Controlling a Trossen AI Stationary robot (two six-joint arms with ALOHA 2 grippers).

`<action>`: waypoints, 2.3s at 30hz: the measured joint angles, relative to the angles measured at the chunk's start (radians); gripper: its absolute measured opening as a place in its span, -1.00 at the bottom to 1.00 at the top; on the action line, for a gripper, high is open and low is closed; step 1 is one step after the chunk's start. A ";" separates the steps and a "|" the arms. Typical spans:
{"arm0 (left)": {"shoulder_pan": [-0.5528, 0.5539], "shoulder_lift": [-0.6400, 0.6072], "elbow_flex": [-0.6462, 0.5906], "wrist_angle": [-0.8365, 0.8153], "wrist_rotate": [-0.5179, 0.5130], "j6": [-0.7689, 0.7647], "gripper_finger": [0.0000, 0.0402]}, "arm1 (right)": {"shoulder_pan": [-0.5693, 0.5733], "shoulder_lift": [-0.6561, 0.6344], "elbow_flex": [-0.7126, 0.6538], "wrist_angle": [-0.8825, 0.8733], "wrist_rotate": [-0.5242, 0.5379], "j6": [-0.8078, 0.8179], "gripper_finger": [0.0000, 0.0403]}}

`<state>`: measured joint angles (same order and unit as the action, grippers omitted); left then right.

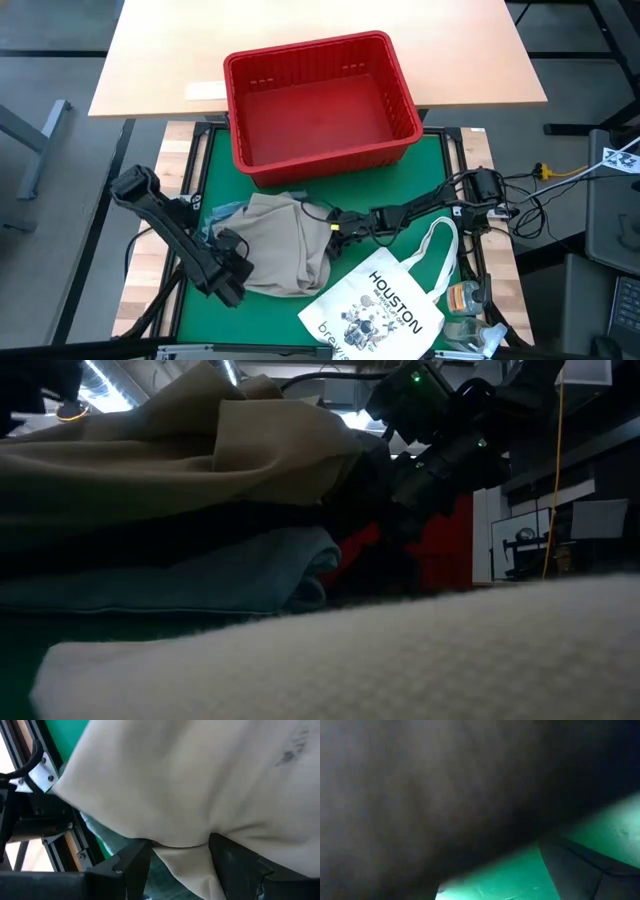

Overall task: Fold Laundry from Bin
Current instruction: Put the stacked clothes into the red bin

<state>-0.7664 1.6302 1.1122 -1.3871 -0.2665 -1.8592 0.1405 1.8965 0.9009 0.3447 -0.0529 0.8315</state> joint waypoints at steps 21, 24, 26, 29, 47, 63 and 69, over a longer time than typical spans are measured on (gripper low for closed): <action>0.128 0.117 0.000 0.125 -0.027 0.274 -0.01 | 0.037 0.090 0.006 0.179 0.016 0.085 0.53; 0.128 0.118 0.000 0.128 -0.030 0.274 -0.01 | 0.037 0.091 0.022 0.153 0.014 0.083 0.52; 0.128 0.118 0.000 0.128 -0.030 0.273 -0.01 | 0.037 0.091 0.031 0.143 0.011 0.080 0.49; 0.128 0.118 0.000 0.129 -0.030 0.273 -0.01 | 0.037 0.091 0.033 0.143 0.012 0.057 0.34; 0.128 0.003 0.081 0.045 -0.004 0.191 -0.01 | 0.027 0.070 0.039 0.016 -0.025 0.002 -0.81; 0.065 -0.116 0.100 0.047 -0.003 0.193 -0.01 | 0.016 -0.149 0.035 -0.489 -0.066 -0.132 -0.93; 0.073 -0.116 0.100 0.048 -0.003 0.193 -0.01 | -0.011 -0.230 0.034 -0.664 -0.031 -0.154 -0.94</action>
<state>-0.6930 1.5143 1.2118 -1.3388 -0.2695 -1.6665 0.1295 1.6663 0.9348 -0.3192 -0.0844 0.6772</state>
